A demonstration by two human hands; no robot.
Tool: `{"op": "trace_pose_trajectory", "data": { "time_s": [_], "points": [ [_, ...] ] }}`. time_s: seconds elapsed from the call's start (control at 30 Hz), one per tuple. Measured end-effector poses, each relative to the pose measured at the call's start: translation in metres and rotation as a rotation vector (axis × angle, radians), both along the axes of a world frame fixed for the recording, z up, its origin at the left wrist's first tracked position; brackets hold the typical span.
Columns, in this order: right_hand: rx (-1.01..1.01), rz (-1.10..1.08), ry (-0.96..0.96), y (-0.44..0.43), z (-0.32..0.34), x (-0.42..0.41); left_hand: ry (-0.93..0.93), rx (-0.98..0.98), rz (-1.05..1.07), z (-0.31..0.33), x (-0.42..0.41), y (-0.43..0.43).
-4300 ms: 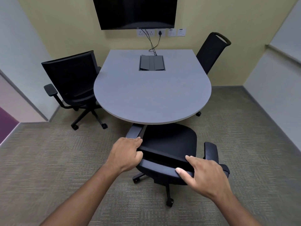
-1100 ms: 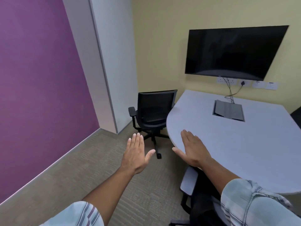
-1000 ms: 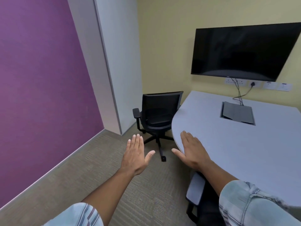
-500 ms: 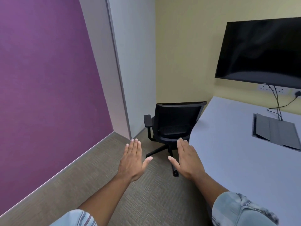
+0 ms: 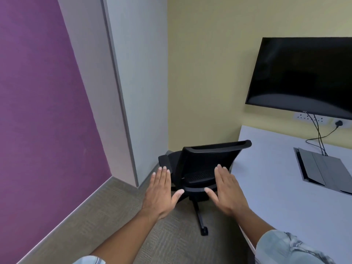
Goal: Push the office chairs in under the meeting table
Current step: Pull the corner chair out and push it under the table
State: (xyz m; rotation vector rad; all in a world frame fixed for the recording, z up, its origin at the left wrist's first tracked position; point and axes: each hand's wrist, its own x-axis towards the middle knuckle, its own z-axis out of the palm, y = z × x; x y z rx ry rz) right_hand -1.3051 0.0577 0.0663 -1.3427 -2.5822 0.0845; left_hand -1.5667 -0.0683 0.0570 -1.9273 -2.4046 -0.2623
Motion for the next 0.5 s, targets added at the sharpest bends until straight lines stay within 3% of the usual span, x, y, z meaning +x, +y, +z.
{"op": "trace_pose_trajectory", "data": {
  "time_s": [0.33, 0.5],
  "points": [
    [0.016, -0.139, 0.022, 0.099, 0.025, -0.051, -0.014, -0.028, -0.074, 0.023, -0.046, 0.122],
    [0.042, -0.11, -0.03, 0.16, 0.025, -0.049, 0.004, -0.002, -0.092, 0.032, -0.037, 0.193]
  ]
}}
